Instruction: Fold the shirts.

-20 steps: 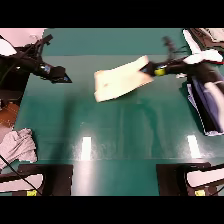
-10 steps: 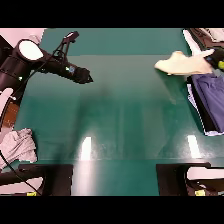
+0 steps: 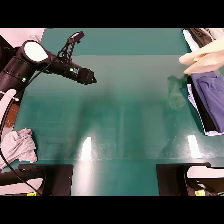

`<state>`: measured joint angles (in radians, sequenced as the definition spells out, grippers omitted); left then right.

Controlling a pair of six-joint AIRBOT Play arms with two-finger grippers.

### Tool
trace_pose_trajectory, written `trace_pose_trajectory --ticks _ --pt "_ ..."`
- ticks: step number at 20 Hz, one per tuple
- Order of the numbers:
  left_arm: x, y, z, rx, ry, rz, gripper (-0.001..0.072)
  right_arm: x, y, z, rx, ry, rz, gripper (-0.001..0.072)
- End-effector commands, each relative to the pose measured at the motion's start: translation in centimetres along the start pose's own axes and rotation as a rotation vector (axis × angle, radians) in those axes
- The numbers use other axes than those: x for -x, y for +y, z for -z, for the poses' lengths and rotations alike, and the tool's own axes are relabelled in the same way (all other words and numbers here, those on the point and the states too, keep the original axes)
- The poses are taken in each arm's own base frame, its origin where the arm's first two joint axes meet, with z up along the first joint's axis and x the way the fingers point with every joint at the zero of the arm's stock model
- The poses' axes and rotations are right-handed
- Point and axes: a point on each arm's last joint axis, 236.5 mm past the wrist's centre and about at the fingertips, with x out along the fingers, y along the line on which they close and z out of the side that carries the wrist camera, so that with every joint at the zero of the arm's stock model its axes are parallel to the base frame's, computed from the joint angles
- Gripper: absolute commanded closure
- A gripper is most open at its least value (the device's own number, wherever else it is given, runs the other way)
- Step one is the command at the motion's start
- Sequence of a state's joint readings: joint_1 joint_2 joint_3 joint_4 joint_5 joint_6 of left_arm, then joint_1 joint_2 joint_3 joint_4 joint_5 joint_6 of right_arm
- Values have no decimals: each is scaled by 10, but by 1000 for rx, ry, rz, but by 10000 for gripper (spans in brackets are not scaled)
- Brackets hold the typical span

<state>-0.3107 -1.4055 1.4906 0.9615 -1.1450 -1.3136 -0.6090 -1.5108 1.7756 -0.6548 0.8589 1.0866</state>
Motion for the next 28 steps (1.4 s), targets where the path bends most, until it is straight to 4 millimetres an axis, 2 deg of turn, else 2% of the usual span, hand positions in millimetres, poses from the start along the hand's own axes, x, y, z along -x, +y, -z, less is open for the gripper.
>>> trace_pose_trajectory --ticks 1,4,6,9,11,15,16,18,19,21,23,28 --pt "0 -2 5 -2 22 6 682 33 11 -35 38 -29 -17 700" --pt "0 -2 6 -2 26 8 682 61 6 -40 38 -31 11 700" --pt "0 -2 6 -2 26 7 682 80 -11 -21 33 34 86 700" --pt "0 -3 10 -2 41 11 682 108 -45 31 50 203 239 699" --pt "0 -4 13 -3 54 15 682 127 -62 68 -29 287 307 698" --pt "1 -6 19 -6 80 22 682 185 -106 146 -184 438 524 690" --pt "1 -5 19 -6 82 22 682 202 -117 164 -216 474 587 663" --pt "1 -6 20 -6 83 22 682 224 -133 189 -244 500 674 170" --pt "1 -6 20 -6 84 22 682 231 -136 199 -268 505 690 49" --pt "1 -6 21 -6 88 23 682 241 -136 209 -307 496 712 49" --pt "1 -6 22 -6 94 25 681 242 -132 207 -307 467 711 49" --pt "1 -7 25 -5 104 28 681 216 -88 195 -225 447 601 51"
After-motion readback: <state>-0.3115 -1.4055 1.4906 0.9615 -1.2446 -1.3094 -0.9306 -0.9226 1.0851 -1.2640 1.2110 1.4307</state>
